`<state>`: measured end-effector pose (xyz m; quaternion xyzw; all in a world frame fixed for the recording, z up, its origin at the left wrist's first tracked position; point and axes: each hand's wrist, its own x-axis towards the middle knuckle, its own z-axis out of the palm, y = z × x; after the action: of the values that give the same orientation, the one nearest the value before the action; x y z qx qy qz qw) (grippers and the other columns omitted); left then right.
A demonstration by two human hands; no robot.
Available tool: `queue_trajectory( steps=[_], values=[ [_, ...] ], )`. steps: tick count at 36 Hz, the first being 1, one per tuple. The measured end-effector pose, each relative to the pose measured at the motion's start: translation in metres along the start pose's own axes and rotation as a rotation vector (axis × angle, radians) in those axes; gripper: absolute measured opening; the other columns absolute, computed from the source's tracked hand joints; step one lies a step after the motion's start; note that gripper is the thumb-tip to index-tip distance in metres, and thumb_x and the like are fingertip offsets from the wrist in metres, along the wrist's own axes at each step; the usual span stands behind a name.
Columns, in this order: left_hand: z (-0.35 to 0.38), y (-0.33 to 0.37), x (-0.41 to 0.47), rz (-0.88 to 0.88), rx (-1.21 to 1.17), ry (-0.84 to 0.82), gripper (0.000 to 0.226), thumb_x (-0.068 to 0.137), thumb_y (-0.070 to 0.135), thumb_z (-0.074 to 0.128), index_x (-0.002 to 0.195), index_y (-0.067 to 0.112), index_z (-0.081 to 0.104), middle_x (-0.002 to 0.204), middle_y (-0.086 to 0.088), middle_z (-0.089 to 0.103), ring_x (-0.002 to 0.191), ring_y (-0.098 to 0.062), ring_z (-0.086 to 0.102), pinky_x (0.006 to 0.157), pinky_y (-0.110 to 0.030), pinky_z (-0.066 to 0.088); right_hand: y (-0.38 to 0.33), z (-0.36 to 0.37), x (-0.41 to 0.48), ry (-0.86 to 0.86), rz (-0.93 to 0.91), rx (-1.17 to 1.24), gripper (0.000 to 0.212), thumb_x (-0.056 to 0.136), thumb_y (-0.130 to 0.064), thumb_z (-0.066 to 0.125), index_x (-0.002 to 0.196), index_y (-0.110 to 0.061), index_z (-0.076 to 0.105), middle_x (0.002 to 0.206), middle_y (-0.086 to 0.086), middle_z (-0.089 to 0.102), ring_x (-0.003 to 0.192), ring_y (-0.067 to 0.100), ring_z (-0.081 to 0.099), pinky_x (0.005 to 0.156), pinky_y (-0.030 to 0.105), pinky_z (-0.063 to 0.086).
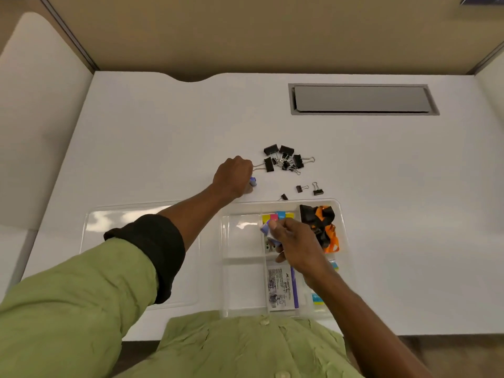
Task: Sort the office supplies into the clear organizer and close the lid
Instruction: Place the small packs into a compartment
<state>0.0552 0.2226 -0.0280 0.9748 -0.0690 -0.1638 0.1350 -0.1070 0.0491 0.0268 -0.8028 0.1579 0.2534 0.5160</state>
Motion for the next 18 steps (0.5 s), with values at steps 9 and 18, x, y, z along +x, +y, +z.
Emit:
queue_trajectory(
  steps=[9, 18],
  values=[
    [-0.011, -0.038, -0.005, -0.331, -0.857, 0.040, 0.029, 0.073, 0.023, 0.097, 0.090, 0.003, 0.084, 0.087, -0.016, 0.081, 0.082, -0.030, 0.081, 0.085, -0.040, 0.066, -0.014, 0.011, 0.009, -0.053, -0.185, -0.264, 0.028, 0.100, -0.031, 0.061, 0.126, -0.020, 0.063, 0.116, -0.001, 0.068, 0.079, 0.013, 0.074, 0.078, 0.035, 0.063],
    [-0.032, -0.051, -0.072, -0.344, -1.270, 0.226, 0.036, 0.080, 0.020, 0.091, 0.110, 0.001, 0.081, 0.106, -0.012, 0.081, 0.091, -0.024, 0.079, 0.087, -0.040, 0.066, -0.030, 0.045, 0.044, -0.178, -0.364, -0.758, 0.018, 0.093, -0.029, 0.069, 0.105, -0.017, 0.069, 0.102, 0.005, 0.071, 0.096, 0.020, 0.063, 0.086, 0.038, 0.056]
  ],
)
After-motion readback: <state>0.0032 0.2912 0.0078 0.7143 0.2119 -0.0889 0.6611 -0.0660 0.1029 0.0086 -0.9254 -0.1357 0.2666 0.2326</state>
